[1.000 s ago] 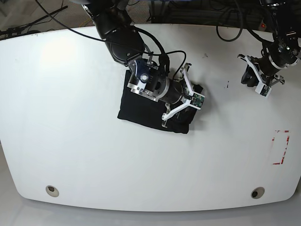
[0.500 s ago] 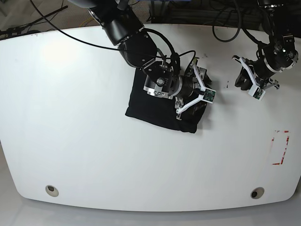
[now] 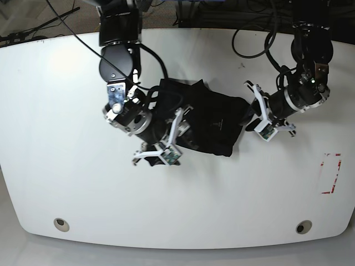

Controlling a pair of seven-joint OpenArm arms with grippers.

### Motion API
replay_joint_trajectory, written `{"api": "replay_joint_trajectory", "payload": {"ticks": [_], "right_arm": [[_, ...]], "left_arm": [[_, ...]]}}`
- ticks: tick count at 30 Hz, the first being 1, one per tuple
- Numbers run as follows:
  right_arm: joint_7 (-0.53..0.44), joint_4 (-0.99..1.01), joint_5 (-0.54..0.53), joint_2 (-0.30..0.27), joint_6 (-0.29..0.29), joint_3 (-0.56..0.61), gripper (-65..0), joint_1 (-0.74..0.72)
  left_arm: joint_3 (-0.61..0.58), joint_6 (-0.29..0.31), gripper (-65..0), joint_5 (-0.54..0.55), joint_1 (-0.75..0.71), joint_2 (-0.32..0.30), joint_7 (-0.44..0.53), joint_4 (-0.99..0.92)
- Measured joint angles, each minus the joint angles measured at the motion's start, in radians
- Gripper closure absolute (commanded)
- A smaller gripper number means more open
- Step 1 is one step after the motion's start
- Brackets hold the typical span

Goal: Fold the T-shirt properly
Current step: 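Grasp the folded black bundle's edges with both grippers, then drag the bundle toward the left arm's side with the left gripper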

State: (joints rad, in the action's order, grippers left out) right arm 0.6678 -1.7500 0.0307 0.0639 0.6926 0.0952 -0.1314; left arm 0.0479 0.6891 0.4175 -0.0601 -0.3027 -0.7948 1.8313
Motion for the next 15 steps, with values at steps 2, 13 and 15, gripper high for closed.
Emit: {"api": "replay_joint_trajectory", "payload": {"ticks": [2,13,15], "right_arm": [[0.006,0.030,-0.054,-0.045,-0.012,-0.047,-18.1,-0.011],[0.006,0.157,-0.178,-0.150,-0.004,-0.068,-16.8,0.042],[-0.050,0.212,-0.177,-0.150,-0.009,-0.068,-16.8,0.043]], "left_arm": [[-0.045,0.000,-12.5,-0.004,0.025,0.024,0.003,0.000],[-0.203,0.011,-12.5,-0.291,0.087,0.255,0.018,-0.086],[-0.200,0.009,-12.5,-0.306,0.089,0.259,0.020,-0.148]]}}
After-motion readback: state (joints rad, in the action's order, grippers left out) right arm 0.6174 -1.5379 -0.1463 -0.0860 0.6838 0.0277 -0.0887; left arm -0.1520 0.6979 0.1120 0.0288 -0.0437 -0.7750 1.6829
